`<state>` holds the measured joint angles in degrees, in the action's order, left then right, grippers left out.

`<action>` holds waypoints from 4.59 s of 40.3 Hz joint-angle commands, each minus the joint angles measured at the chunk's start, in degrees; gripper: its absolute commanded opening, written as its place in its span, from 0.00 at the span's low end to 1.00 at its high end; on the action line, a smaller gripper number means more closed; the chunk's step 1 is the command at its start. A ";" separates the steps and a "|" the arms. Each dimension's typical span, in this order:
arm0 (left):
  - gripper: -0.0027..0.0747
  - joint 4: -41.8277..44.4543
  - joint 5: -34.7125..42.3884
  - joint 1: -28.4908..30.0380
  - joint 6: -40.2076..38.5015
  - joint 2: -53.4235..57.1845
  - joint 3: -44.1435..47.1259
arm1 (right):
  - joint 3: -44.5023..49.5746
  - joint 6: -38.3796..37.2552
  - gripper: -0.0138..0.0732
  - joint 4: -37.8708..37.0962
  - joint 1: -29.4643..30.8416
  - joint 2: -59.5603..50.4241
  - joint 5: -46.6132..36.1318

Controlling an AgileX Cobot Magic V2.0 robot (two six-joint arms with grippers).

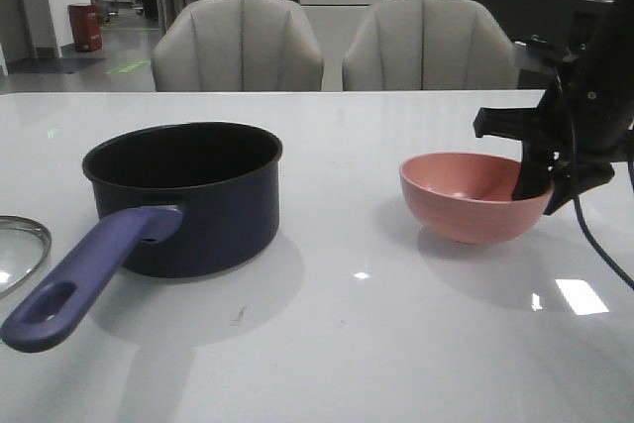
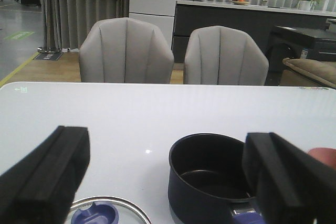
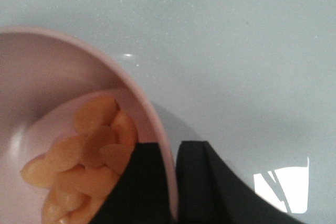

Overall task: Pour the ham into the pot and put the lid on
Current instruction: 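Move the right gripper to the pink bowl and grasp its rim, then lift the pink bowl over the saucepan and tip it with the right gripper, then carry the empty pink bowl back and lower it onto the table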

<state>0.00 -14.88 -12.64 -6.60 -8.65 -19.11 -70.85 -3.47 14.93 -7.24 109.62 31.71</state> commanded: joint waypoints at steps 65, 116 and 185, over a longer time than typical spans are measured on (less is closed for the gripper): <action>0.84 -0.41 4.58 -0.39 0.00 -0.42 -1.63 | -1.77 29.77 0.32 -21.43 -28.73 2.35 -98.62; 0.84 -0.41 4.58 -0.39 0.00 -0.42 -1.63 | -1.65 18.12 0.32 3.30 -30.81 -14.04 -48.32; 0.84 -0.41 4.58 -0.39 0.00 -0.42 -1.63 | -2.94 14.68 0.70 -3.94 -3.81 -9.72 1.65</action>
<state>0.00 -14.88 -12.64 -6.51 -8.55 -19.11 -71.81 11.25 13.38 -11.44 106.05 33.95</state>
